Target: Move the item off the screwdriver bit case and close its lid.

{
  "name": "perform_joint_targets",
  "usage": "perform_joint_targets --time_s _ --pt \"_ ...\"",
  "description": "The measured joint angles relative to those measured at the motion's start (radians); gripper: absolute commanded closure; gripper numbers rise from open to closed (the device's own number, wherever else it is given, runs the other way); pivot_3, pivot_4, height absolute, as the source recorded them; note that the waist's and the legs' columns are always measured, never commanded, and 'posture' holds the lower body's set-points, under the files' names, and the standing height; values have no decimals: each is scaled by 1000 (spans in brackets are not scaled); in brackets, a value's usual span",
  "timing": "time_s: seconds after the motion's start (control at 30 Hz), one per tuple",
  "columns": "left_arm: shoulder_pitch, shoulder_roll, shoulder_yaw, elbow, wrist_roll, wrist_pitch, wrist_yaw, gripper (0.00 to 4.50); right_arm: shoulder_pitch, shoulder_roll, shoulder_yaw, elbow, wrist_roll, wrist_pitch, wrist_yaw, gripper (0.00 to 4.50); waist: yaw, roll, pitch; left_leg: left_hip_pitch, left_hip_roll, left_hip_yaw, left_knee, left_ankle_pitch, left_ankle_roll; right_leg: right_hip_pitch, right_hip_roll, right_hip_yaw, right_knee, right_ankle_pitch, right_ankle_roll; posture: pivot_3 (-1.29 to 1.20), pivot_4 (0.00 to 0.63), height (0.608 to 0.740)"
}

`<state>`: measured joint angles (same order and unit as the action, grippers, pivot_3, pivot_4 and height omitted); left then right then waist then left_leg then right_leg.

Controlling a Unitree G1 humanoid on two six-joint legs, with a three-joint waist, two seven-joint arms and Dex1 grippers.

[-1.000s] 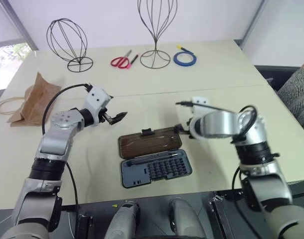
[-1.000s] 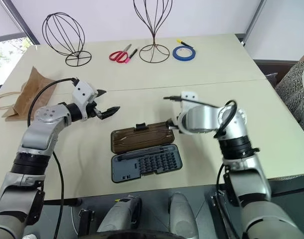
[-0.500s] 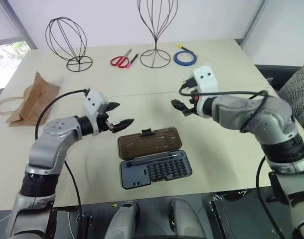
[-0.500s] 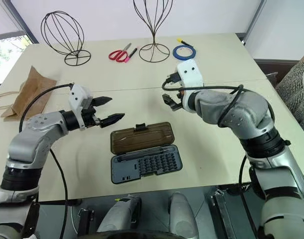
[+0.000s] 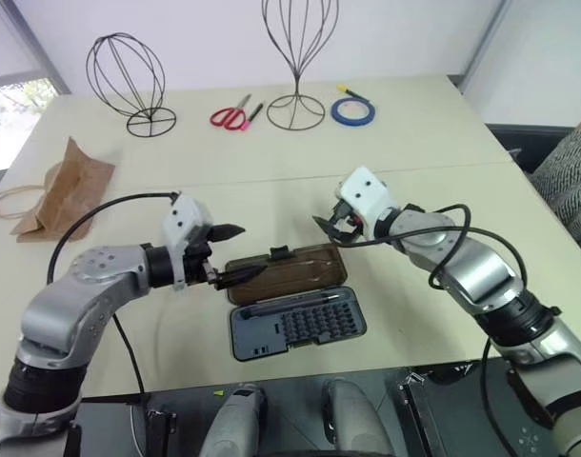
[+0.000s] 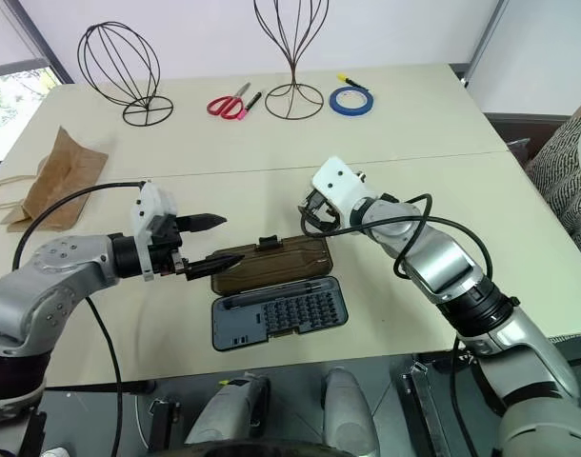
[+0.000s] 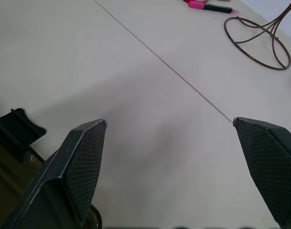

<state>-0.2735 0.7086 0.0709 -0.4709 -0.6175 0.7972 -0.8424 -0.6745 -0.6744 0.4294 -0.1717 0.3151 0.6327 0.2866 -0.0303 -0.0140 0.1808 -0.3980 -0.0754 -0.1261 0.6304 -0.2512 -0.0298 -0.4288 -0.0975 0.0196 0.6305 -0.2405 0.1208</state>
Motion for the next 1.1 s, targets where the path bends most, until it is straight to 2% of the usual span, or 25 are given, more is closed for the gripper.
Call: perform_joint_targets --time_s 0.23,0.57,1.1 --pt "4 3 -20 -20 -25 1 -23 0 6 63 -41 38 -95 -38 64 72 16 0 0 0 0 0 0 0 -1 0 0 0 0 0 -1 0 150 740" --pt "4 28 -54 -22 -40 -1 -70 0 17 88 -58 79 -199 -74 153 72 15 0 0 1 0 1 0 0 -1 0 0 0 0 1 -1 0 150 740" --pt "-33 13 -57 29 -28 -38 -69 0 30 141 -101 82 -292 -80 201 72 16 0 0 1 0 1 0 1 -1 0 0 0 0 1 -1 0 150 740"
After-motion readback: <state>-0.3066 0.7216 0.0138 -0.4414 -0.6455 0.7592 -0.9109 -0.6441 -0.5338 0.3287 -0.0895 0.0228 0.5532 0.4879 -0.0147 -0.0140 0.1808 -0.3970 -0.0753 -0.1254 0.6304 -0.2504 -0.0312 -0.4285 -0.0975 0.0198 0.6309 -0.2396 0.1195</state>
